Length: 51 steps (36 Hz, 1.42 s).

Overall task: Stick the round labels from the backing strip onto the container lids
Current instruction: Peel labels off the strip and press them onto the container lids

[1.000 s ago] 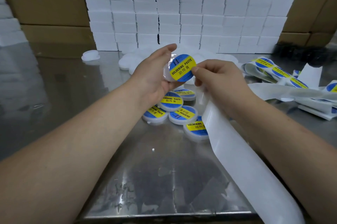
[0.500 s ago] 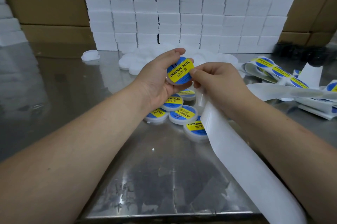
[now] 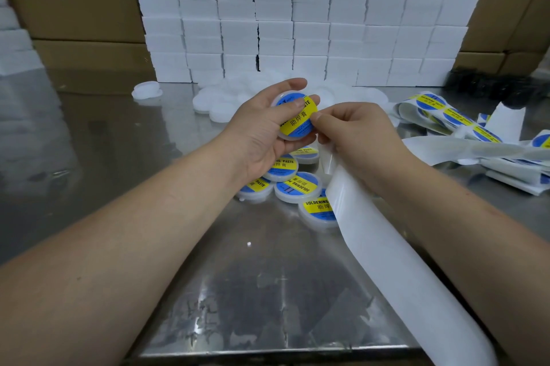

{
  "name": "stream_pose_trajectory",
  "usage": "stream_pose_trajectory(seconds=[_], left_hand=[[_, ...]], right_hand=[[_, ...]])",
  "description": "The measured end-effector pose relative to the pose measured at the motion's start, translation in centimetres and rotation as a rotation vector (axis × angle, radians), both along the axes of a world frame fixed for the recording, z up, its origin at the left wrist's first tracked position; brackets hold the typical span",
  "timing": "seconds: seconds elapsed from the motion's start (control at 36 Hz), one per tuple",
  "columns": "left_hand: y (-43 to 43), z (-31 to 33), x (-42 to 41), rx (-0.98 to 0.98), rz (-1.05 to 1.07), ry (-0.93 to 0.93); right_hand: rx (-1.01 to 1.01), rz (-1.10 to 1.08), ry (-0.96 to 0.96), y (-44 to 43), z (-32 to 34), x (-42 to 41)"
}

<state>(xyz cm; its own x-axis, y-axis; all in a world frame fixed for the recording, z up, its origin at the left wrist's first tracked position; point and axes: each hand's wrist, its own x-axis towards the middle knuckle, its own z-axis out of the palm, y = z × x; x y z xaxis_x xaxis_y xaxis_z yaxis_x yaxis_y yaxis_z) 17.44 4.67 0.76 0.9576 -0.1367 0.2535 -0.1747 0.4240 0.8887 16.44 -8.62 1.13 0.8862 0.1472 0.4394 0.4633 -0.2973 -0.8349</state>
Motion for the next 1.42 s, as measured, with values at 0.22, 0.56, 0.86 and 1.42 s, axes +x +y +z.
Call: stream_pose_trajectory(seconds=[0.22, 0.56, 0.86, 1.42], left_hand=[[-0.1, 0.0, -0.1, 0.018, 0.013, -0.003], [-0.6, -0.1, -0.6, 0.11, 0.133, -0.03], [0.5, 1.3, -0.4, 0.04, 0.466, 0.018], [-0.1, 0.9, -0.8, 0.657, 0.609, -0.201]], right_hand=[[-0.015, -0.015, -0.011, -0.1, -0.1, 0.2], [-0.159, -0.186, -0.05, -0.1, -0.3, 0.7], [-0.157, -0.301, -0.001, -0.9, -0.2, 1.2], [-0.204, -0.099, -0.086, 0.2, -1.1, 0.7]])
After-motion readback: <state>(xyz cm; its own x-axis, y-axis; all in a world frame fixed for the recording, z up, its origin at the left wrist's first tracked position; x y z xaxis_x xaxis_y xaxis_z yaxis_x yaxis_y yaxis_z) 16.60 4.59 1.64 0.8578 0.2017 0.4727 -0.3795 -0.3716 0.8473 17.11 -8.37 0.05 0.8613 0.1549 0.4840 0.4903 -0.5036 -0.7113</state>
